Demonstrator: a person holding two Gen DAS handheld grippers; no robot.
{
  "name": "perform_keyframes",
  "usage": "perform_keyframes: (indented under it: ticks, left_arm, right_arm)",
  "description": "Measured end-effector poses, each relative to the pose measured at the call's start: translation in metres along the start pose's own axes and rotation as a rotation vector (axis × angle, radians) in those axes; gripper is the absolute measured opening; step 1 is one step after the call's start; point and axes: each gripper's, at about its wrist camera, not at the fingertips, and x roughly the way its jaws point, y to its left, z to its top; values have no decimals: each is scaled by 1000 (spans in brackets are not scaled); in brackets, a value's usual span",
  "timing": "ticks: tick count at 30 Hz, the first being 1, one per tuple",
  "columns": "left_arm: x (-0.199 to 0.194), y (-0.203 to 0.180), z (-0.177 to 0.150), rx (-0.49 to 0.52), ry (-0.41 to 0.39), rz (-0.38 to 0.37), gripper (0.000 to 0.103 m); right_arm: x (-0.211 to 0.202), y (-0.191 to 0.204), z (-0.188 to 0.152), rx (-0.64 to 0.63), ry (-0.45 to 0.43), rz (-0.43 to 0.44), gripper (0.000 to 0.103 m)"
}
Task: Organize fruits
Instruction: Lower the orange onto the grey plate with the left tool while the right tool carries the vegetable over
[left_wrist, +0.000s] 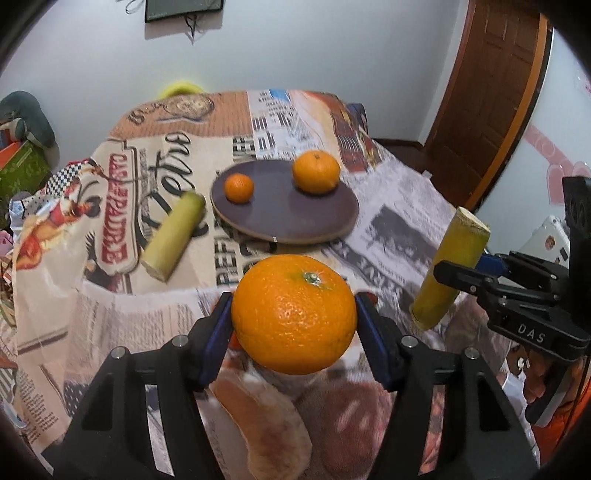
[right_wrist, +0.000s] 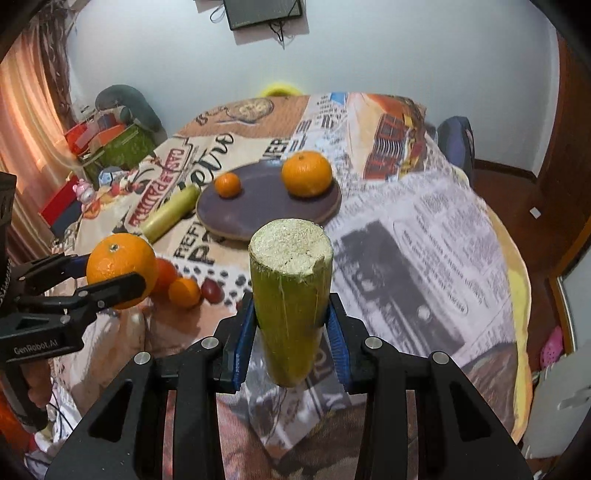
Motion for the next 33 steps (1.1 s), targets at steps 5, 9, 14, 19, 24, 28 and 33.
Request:
perform_keyframes:
  ticks: [5,9,14,19,24,28,33]
  left_arm:
    - [-1,8,19,-14,-33,10,64]
    - [1,12,31,-18,-52,12,64]
    - [7,15,46,-15,-71,9,64]
    - [19,16,61,-15,-76,7,64]
    - [37,17,71,-12,-68,6,64]
    - [54,19,77,-15,-51,8,64]
    - [73,25,82,-12,-31,12,64]
  right_arm:
    - [0,0,13,-7,-27,-2,34]
    - [3,0,24,-14,-46,-3,34]
    - [9,0,35,-22,-62,3,34]
    - [19,0,48,-31,-76,10,34]
    - [31,0,60,-40,-84,18,34]
    - [41,-2,70,-44,-89,26,34]
    - [54,-4,77,-48,-85,33,34]
